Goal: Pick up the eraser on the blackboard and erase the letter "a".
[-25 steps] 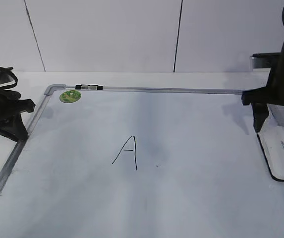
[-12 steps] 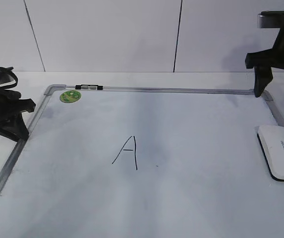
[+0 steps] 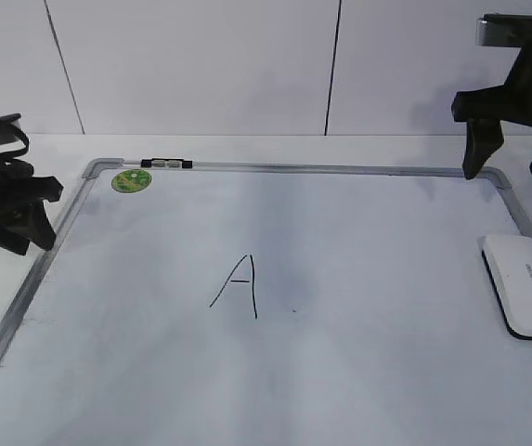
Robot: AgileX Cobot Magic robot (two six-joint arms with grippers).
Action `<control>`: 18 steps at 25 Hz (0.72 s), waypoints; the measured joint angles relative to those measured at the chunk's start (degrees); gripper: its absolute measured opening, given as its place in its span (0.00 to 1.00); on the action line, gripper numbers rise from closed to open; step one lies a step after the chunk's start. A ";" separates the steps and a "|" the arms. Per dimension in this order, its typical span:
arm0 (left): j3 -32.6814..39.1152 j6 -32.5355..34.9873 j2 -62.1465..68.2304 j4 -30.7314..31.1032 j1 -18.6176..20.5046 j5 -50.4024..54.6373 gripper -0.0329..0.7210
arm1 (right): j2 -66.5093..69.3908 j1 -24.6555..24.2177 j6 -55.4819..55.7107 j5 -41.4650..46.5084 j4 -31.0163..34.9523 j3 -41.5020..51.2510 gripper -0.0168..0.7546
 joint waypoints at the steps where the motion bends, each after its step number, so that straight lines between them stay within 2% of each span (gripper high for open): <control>1: 0.00 0.00 -0.74 0.40 0.00 -0.12 0.41 | -0.08 0.00 -0.11 0.00 0.22 0.00 0.79; 10: 0.12 0.00 -13.22 1.79 0.22 -0.49 0.41 | -0.69 0.00 -1.31 0.00 2.55 0.00 0.79; 18: 0.20 0.00 -27.15 2.78 0.22 1.38 0.41 | -6.37 0.00 -1.63 0.21 3.72 0.00 0.79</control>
